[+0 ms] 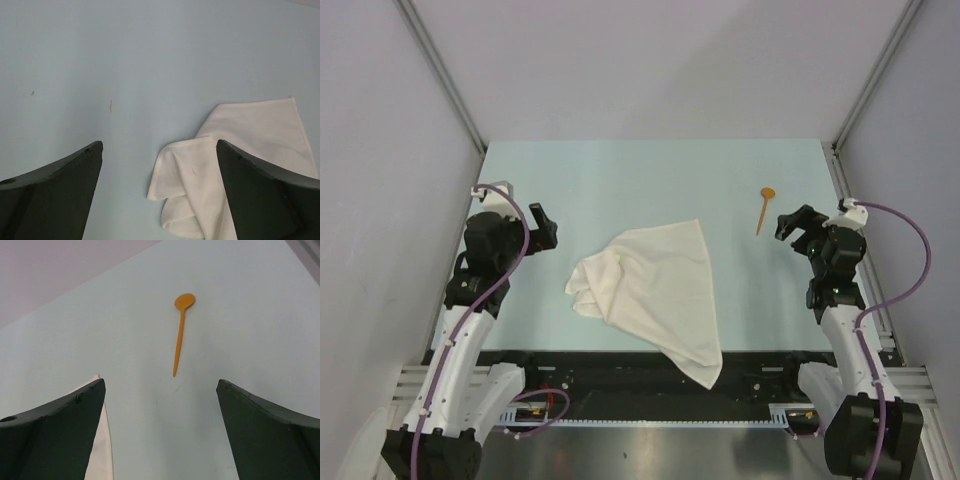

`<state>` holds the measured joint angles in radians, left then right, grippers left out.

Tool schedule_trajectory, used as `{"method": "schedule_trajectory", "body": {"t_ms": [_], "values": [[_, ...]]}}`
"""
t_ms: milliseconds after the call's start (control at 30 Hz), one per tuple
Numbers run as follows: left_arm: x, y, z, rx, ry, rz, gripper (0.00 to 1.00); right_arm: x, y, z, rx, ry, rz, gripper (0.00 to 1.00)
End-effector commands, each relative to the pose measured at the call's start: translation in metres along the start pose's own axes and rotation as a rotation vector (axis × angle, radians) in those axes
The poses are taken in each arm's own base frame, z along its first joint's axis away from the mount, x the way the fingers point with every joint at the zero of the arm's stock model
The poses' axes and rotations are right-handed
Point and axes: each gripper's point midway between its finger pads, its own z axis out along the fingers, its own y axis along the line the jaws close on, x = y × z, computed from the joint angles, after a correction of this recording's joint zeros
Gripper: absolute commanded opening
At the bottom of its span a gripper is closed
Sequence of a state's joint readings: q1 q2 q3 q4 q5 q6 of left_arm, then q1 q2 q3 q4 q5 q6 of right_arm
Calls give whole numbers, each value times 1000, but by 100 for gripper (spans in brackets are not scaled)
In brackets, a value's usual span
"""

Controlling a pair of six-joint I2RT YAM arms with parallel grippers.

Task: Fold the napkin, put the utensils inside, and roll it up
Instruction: Flatten the napkin out

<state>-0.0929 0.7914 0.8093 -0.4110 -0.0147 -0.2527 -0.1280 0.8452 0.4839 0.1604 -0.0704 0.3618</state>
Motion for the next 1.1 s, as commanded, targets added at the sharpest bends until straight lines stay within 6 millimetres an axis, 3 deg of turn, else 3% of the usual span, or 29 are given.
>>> {"method": "schedule_trajectory", "body": {"t_ms": [0, 33, 67, 100, 167, 200, 233, 267, 300, 333, 367, 400, 467, 500, 567, 600, 667, 800, 867, 933, 1067], "values": [[-10, 6, -2, -36, -27, -9, 100, -19, 38, 11, -77, 7, -79, 100], [-11, 7, -2, -44, -24, -9, 100, -9, 35, 20, -46, 42, -97, 100], [-10, 8, -2, -47, -19, -9, 99, 3, 55, 21, -96, 80, -124, 100], [-9, 8, -1, -46, -15, -10, 100, -2, 64, 28, -95, 80, -153, 100], [-8, 7, 1, -38, -7, -12, 100, 22, 75, 47, -90, 167, -196, 98], [-8, 4, 1, -20, -9, -13, 100, 22, 97, 52, -127, 187, -224, 97], [-4, 3, 3, -14, 2, -13, 100, 26, 107, 59, -134, 211, -236, 96], [-3, 3, 4, -10, 7, -14, 100, 58, 105, 77, -112, 307, -259, 95], [1, 4, 6, -13, 20, -14, 100, 78, 109, 78, -110, 388, -279, 94], [6, -1, 7, 16, 39, -15, 100, 69, 127, 94, -131, 391, -280, 93], [11, 0, 11, 11, 62, -15, 100, 101, 120, 108, -101, 479, -305, 88], [15, 1, 13, 8, 79, -14, 100, 115, 119, 114, -77, 537, -324, 86], [22, -1, 15, 21, 116, -11, 100, 116, 141, 133, -100, 546, -365, 80], [27, -3, 19, 28, 140, -12, 99, 147, 130, 140, -68, 626, -393, 79], [34, -10, 22, 59, 170, -40, 99, 154, 147, 150, -95, 635, -427, 77], [40, -17, 25, 81, 192, -50, 98, 168, 144, 155, -81, 659, -445, 77], [51, -31, 30, 119, 211, -102, 96, 173, 157, 160, -92, 656, -469, 74], [98, -68, 44, 194, 292, -148, 94, 194, 155, 159, -67, 703, -517, 71], [104, -86, 52, 238, 288, -175, 91, 202, 154, 154, -65, 723, -529, 68], [121, -88, 63, 223, 335, -172, 86, 209, 153, 150, -63, 740, -534, 65], [135, -90, 84, 194, 371, -145, 80, 221, 151, 145, -72, 761, -537, 65]]}}
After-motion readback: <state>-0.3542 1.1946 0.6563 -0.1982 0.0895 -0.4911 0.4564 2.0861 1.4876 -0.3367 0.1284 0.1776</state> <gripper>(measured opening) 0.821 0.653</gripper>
